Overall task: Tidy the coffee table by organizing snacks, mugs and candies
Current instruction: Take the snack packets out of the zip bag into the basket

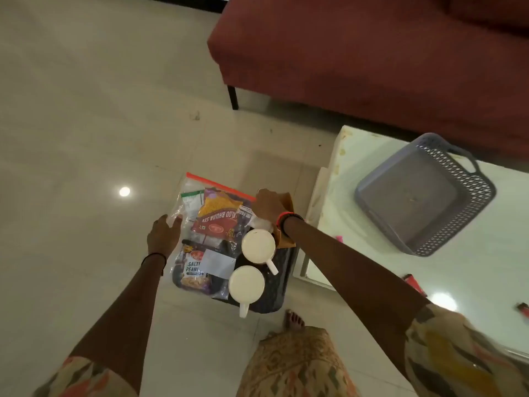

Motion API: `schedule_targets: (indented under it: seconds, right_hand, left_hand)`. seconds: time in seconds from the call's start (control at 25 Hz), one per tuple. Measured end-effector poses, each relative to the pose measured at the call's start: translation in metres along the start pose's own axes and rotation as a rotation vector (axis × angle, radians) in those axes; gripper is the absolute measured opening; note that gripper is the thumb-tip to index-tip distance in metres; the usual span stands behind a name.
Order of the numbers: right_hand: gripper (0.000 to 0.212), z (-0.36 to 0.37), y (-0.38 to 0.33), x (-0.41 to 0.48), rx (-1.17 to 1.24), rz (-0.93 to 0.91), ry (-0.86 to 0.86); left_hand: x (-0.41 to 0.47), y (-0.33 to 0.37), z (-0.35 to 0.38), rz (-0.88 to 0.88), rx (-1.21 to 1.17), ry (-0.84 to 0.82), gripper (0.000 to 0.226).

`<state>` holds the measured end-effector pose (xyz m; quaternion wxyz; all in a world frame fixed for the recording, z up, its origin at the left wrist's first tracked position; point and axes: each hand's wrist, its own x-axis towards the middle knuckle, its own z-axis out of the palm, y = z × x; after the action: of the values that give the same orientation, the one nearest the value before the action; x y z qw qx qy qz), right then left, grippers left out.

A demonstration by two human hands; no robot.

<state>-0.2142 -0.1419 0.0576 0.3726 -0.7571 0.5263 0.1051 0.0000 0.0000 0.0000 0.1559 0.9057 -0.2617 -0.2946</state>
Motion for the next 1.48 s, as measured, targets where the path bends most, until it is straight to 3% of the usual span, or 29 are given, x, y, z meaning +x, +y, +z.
schedule_targets:
  seconds: [0.12,0.2,0.32,0.52,0.68,0.92,1.12,1.28,1.48]
  right_hand:
    - [0.026,0.014,0.002,0.021,-0.03,0.017,-0.059]
    - [0.034,0.021,0.002,0.032,-0.019,0.062,-0.123]
    - [0.023,0.028,0.004,0.039,0.028,0.119,-0.198]
    - [0.05,0.029,-0.008,0.036,0.304,0.244,-0.044]
    - [0.067,0.017,-0.031,0.015,0.489,0.265,0.019]
    - [0.062,-0.014,-0.067,-0.027,0.563,0.241,0.075]
    - [0.044,-0.043,-0.085,-0.064,0.684,0.149,0.178]
    - [0.05,-0.079,-0.08,-0.095,0.836,0.106,0.269]
    - [0.036,-0.124,-0.045,-0.139,0.93,0.083,0.4]
  left_hand:
    - [0.015,0.0,0.012,-0.052,0.019,0.048,0.056]
    - [0.019,0.004,0.016,-0.032,-0.019,0.089,0.043]
    - [0.021,0.003,0.018,0.001,-0.092,0.15,0.029]
    - [0.012,0.006,-0.001,0.051,-0.205,0.17,0.026]
    - [-0.008,0.006,-0.032,-0.027,-0.202,0.202,0.029]
    - [-0.048,0.022,-0.089,-0.063,-0.203,0.388,0.027]
    - [-0.078,0.051,-0.132,0.018,-0.237,0.556,0.024]
    - [-0.103,0.085,-0.151,0.116,-0.242,0.606,0.026]
    - [-0.141,0.136,-0.142,0.233,-0.272,0.577,0.029]
